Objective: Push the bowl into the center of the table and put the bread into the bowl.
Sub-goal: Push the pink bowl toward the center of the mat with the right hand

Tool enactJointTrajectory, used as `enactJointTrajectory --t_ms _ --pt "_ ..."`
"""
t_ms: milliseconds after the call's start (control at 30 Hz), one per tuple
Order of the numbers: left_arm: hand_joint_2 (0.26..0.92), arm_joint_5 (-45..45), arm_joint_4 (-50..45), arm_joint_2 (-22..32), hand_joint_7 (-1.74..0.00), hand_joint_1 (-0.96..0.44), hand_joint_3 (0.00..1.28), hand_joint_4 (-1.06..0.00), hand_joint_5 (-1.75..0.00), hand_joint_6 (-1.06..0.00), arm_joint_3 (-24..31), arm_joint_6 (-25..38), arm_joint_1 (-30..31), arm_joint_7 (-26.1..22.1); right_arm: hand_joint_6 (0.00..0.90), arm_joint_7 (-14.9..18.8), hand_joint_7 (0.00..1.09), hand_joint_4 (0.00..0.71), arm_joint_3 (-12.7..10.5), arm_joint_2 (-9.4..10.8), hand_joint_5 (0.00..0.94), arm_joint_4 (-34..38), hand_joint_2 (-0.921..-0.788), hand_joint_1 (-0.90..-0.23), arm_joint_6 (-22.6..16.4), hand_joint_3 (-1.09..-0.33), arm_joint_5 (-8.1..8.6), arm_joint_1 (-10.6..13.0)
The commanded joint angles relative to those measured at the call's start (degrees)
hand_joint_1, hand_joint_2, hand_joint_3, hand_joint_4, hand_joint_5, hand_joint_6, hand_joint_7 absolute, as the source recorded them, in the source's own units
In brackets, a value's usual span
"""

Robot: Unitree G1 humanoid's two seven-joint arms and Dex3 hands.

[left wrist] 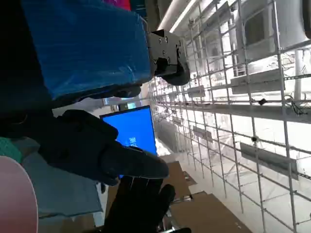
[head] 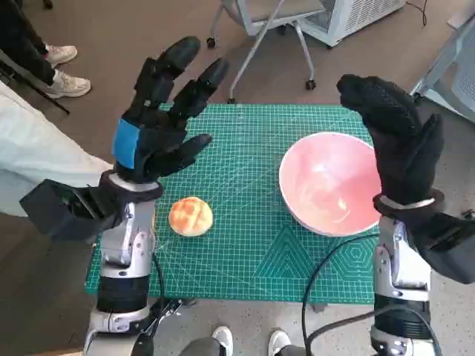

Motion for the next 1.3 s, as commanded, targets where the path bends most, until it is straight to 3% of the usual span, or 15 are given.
enactJointTrajectory --t_ms 33,900,1167,1300 --pt "0.921 -0.52 -0.14 -0.11 -0.57 -0.4 0.18 -0.36 0.0 -0.07 0.16 0.45 0.21 -0.26 0.023 0.03 0.55 0.177 -0.09 0.08 0.0 0.58 -0.921 -0.664 0.31 -0.734 -0.26 1.18" --pt "0.921 -0.74 -0.18 0.06 -0.59 -0.4 0.19 -0.36 0.0 -0.06 0.22 1.53 -0.25 -0.82 0.028 0.41 0.54 0.177 -0.9 -0.41 0.001 1.14 -0.921 -0.675 0.17 -0.727 0.49 1.0" --pt "0.921 -0.82 -0.29 0.02 -0.59 -0.4 0.19 -0.36 0.0 -0.05 0.28 1.65 -0.16 -0.89 0.073 1.84 0.48 0.191 -4.94 -3.73 0.003 5.02 -0.921 -0.683 -2.41 -0.711 1.94 0.33" --pt "0.921 -0.78 -0.08 0.05 -0.6 -0.39 0.19 -0.36 0.0 -0.05 0.37 1.47 -0.07 -1.03 0.083 0.05 0.44 0.193 -8.13 -5.76 0.002 11.35 -0.921 -0.683 -5.61 -0.716 0.74 -0.94"
